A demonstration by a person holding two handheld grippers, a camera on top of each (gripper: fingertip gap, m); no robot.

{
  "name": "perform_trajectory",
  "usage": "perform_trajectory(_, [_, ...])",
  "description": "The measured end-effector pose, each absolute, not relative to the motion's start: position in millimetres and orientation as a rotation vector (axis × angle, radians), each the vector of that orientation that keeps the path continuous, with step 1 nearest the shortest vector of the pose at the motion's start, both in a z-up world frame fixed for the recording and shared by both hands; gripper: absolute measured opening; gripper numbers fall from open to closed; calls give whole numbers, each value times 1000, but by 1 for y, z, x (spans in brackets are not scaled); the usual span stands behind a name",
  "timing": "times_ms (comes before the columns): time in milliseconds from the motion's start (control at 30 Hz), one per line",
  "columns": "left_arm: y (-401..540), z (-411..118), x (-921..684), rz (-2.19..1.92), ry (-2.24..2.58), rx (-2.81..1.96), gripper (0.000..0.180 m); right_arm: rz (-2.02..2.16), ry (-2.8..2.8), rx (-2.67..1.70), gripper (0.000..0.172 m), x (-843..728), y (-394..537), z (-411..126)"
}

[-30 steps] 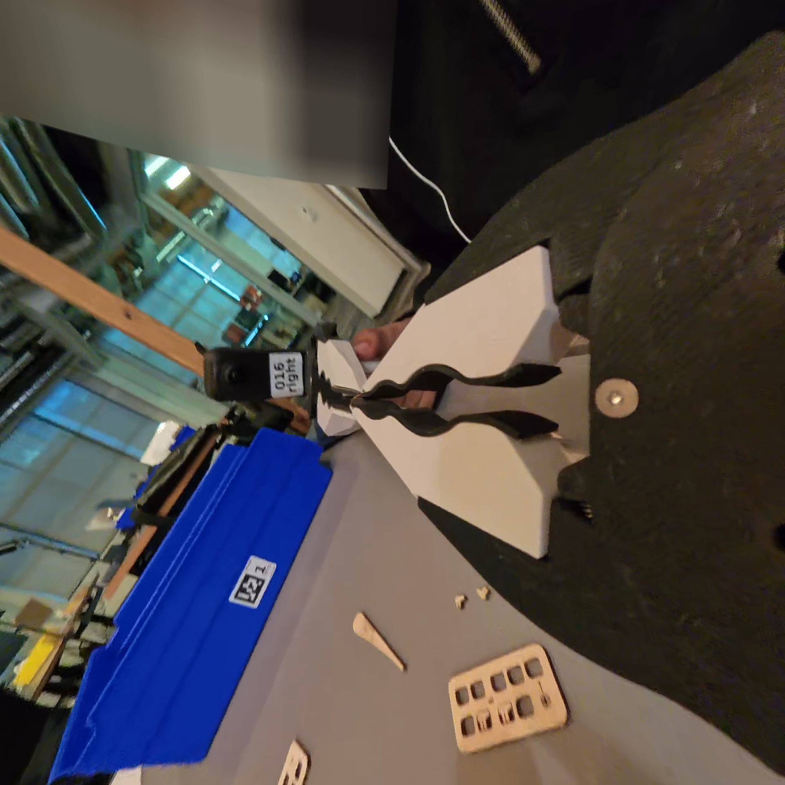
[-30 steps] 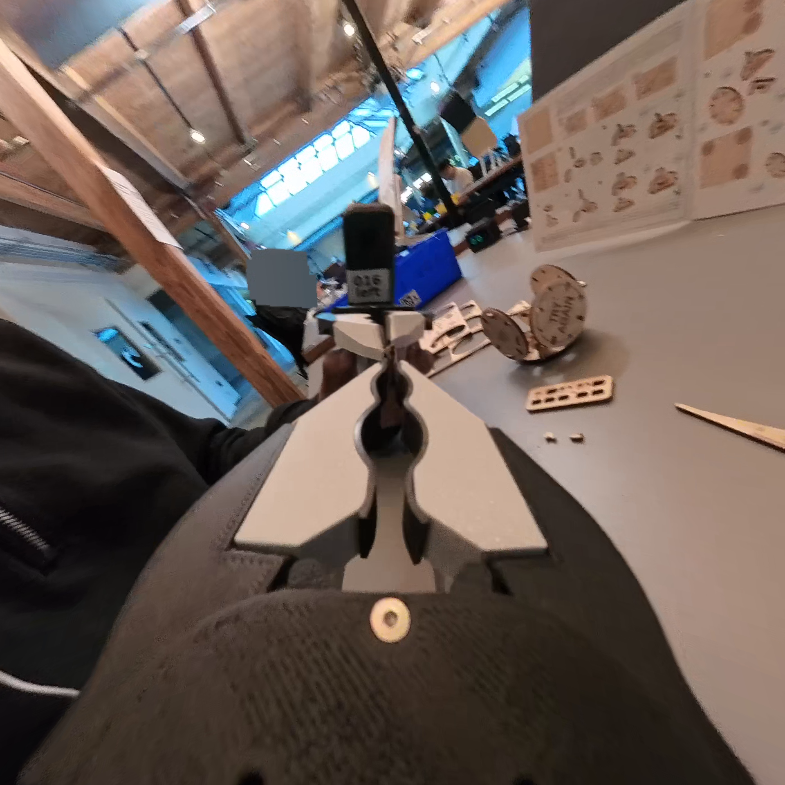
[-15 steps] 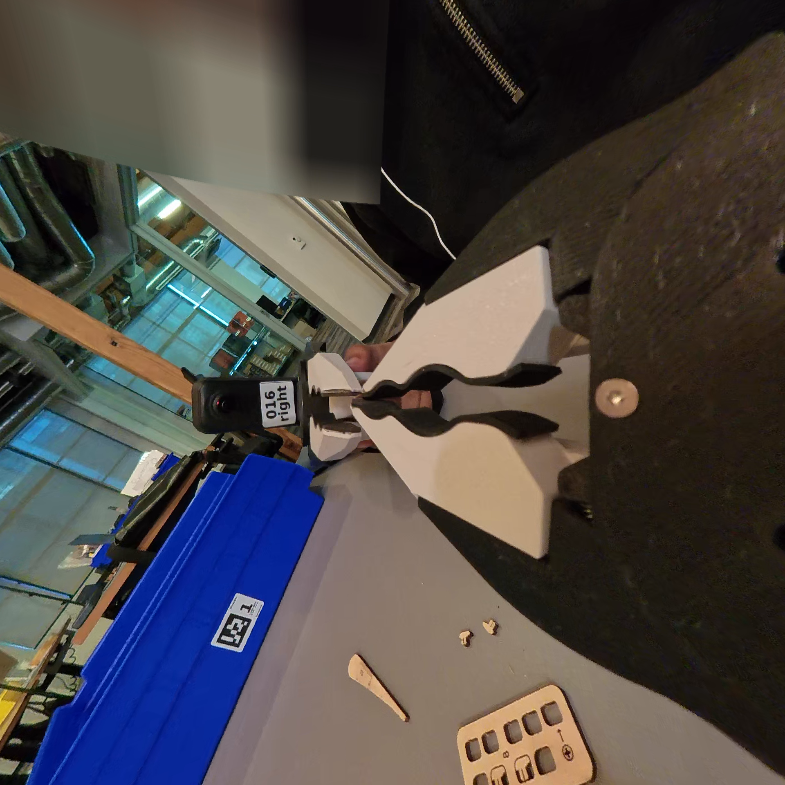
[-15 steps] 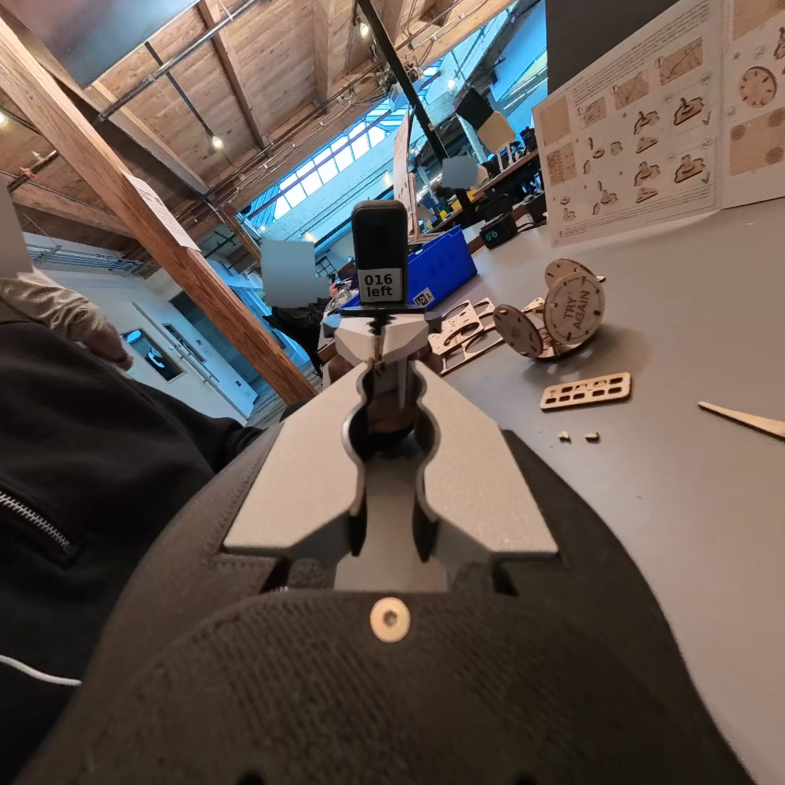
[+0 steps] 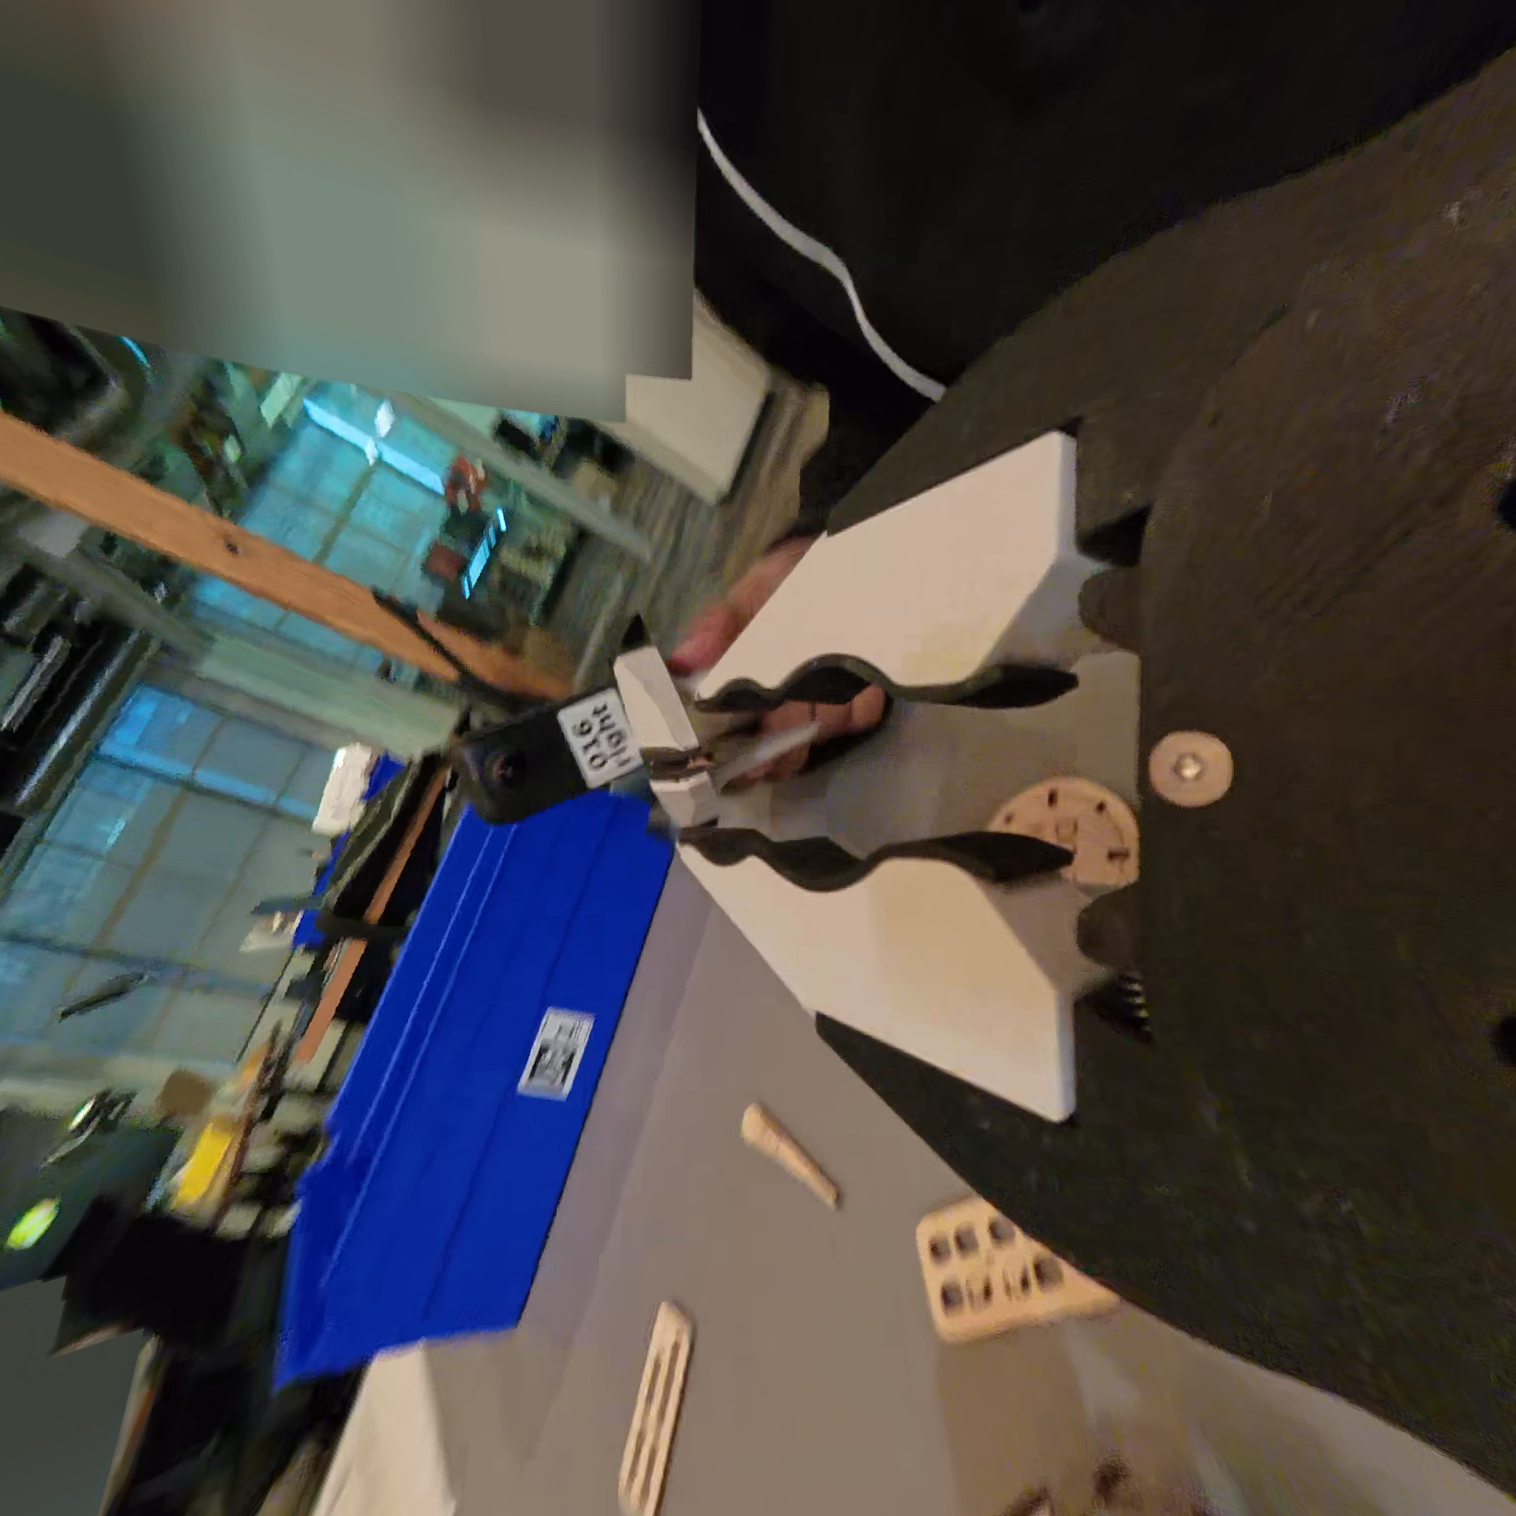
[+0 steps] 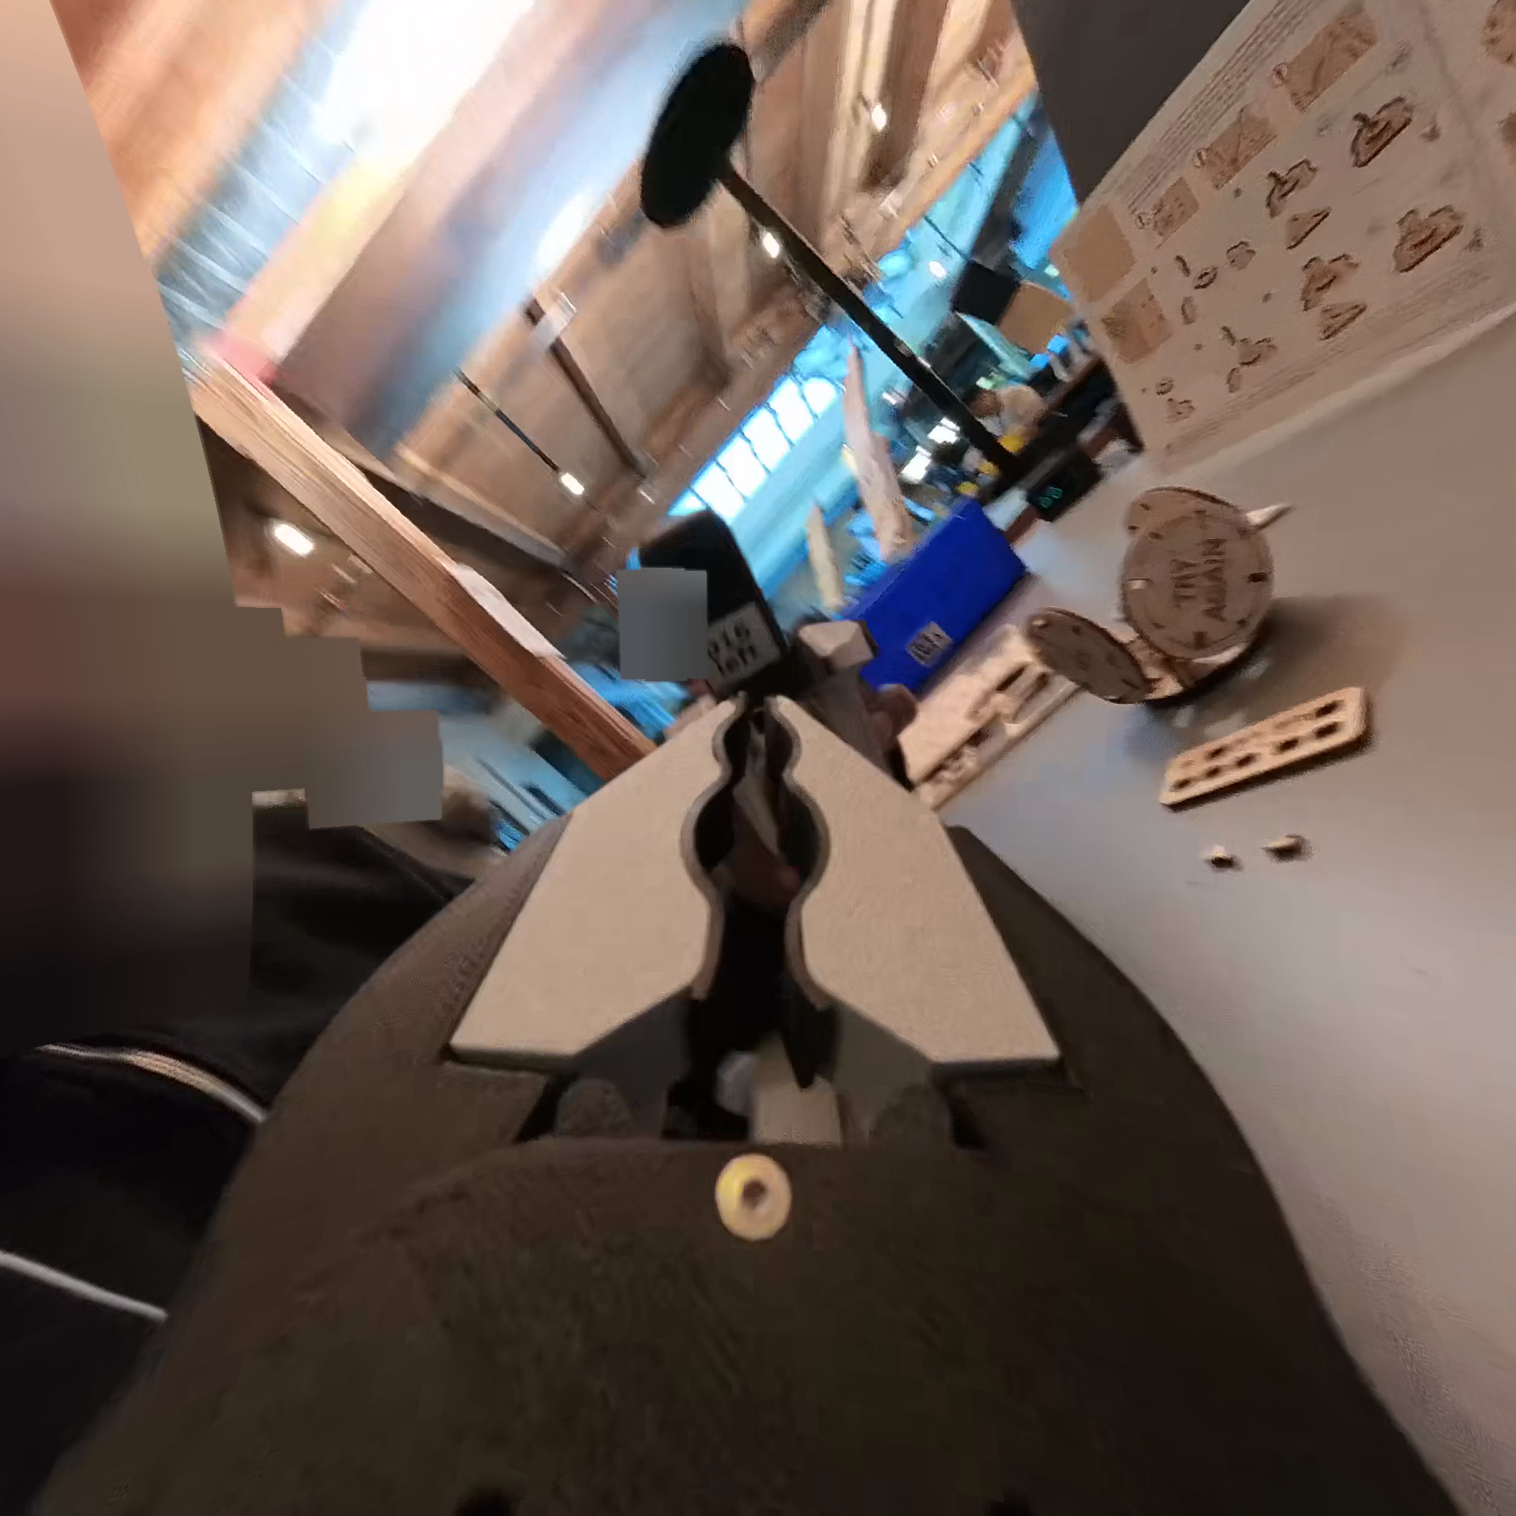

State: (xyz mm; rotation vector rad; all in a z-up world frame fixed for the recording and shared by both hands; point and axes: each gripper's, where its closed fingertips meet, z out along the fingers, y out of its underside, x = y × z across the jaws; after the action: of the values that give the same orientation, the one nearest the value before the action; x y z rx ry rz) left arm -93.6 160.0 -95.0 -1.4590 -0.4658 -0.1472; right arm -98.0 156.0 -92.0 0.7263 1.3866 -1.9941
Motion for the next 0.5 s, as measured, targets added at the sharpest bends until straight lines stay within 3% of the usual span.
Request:
perform_trajectory(167, [162,-100,-101,242,-433,-1583,28,-1836,898,692,2,-99,156,-81])
perform_trajectory(500, [155,-90,-100,389,-397,-1570,22,-1837,951,706,1,-96,149,-84])
